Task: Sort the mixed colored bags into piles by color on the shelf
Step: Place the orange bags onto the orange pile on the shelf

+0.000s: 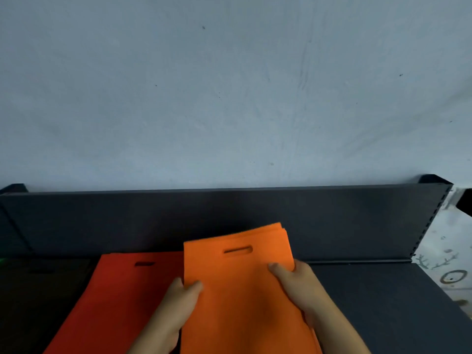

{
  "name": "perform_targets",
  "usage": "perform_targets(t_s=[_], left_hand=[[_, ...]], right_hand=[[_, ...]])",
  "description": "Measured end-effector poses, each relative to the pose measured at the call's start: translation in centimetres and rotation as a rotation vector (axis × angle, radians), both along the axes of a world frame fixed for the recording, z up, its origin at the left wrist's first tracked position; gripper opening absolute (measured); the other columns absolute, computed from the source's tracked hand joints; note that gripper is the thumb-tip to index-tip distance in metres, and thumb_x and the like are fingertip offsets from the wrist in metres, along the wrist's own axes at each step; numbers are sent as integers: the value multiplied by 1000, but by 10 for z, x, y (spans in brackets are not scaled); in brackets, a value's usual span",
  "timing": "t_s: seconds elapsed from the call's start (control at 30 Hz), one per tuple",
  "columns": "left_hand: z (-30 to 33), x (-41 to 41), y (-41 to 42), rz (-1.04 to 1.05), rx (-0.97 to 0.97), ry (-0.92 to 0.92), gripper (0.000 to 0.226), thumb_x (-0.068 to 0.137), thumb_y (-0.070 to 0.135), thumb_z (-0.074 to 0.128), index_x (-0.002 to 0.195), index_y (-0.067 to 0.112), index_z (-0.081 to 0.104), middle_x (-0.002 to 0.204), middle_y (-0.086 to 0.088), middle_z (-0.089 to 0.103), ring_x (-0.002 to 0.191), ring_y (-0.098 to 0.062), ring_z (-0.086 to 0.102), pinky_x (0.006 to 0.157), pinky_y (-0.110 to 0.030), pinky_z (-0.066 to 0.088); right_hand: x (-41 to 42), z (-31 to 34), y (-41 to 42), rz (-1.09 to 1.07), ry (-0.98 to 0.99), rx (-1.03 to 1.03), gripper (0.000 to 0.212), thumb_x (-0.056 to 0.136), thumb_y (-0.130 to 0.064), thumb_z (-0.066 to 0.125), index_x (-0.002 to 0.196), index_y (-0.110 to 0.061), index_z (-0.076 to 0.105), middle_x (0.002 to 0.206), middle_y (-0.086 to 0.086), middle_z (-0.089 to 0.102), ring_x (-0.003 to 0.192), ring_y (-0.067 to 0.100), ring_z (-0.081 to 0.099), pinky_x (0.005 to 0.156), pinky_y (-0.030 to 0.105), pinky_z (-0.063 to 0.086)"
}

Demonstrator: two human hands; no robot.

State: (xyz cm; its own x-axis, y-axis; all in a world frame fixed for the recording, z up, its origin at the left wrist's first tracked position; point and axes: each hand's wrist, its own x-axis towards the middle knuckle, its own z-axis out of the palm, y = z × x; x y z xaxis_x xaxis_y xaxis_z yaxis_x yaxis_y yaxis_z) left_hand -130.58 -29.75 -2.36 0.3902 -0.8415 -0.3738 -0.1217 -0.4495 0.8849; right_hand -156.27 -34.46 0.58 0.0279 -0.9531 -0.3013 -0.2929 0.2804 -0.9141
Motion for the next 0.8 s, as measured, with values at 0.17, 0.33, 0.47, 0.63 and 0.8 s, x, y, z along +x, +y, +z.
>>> perform_targets(t_s=[0.17,0.33,0.47,0.63,0.8], left_hand=[[-22,2,1,9,91,-23,16,88,6,61,100,7,71,85,-14,77,78,-31,74,77,-41,59],[-28,-2,-7,40,75,-74,25,88,1,62,110,7,70,89,-7,75,80,-25,72,75,-35,57],[-30,-2,-13,17,82,-113,54,92,10,64,144,15,49,104,1,63,91,-17,65,79,-33,50],[-43,-9,-4,-158,63,-215,68,89,15,69,150,21,41,143,-3,58,126,-18,58,111,-31,42],[-50,-19,-10,-195,89,-319,69,91,23,71,152,16,41,155,-10,36,145,-22,38,119,-29,27]], right_hand=[[-3,-24,2,-30,-6,190,26,93,-40,61,110,-20,64,104,7,78,95,28,76,87,44,61],[-5,-36,-1,-57,-15,249,22,93,-29,62,106,-13,68,100,17,82,93,36,78,90,52,63],[-1,-42,-4,-86,88,141,15,97,-26,63,97,-13,70,101,21,79,96,40,76,91,53,62],[3,-57,2,-58,149,42,25,98,-33,65,114,-23,49,101,-7,63,89,7,62,71,24,50],[1,-104,-16,21,181,-10,54,74,-45,64,125,-27,64,122,1,69,118,23,66,103,49,55]])
